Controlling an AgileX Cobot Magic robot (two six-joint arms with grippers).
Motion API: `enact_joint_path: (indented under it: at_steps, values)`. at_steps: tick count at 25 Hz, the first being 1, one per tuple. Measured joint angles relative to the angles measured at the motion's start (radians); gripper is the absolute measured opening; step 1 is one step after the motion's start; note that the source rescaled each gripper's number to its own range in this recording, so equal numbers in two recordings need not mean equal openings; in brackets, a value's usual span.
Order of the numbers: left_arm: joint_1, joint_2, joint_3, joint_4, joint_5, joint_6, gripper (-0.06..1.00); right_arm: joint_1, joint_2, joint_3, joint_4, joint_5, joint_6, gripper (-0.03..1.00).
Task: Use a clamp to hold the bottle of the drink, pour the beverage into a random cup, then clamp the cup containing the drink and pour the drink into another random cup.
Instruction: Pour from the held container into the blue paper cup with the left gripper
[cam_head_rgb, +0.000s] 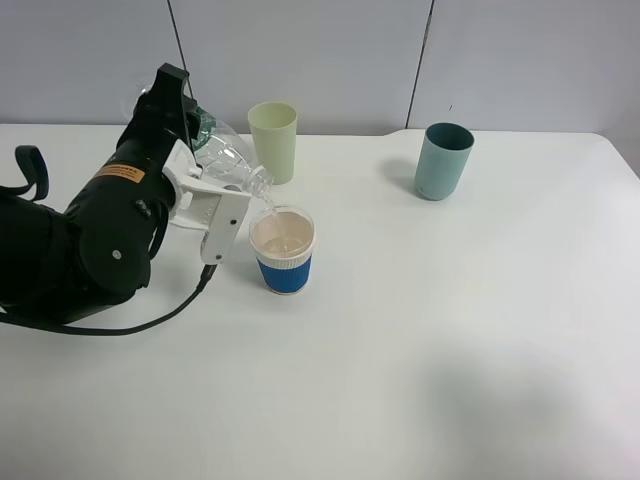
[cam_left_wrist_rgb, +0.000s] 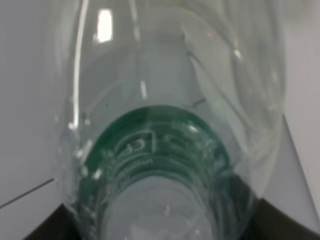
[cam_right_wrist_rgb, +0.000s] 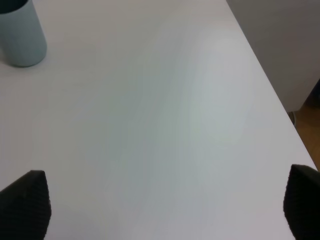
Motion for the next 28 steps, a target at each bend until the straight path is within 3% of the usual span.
enact_joint_path:
  at_steps: [9, 16, 28]
  values:
    - [0.0, 0.0, 0.0, 0.061, 0.0, 0.006, 0.01, 0.0, 0.0, 0.0, 0.0, 0.0, 0.0, 0.79]
    - [0.0, 0.0, 0.0, 0.094, 0.0, 0.088, 0.01, 0.0, 0.0, 0.0, 0.0, 0.0, 0.0, 0.79]
    - [0.0, 0.0, 0.0, 0.147, 0.0, 0.135, 0.01, 0.0, 0.0, 0.0, 0.0, 0.0, 0.0, 0.79]
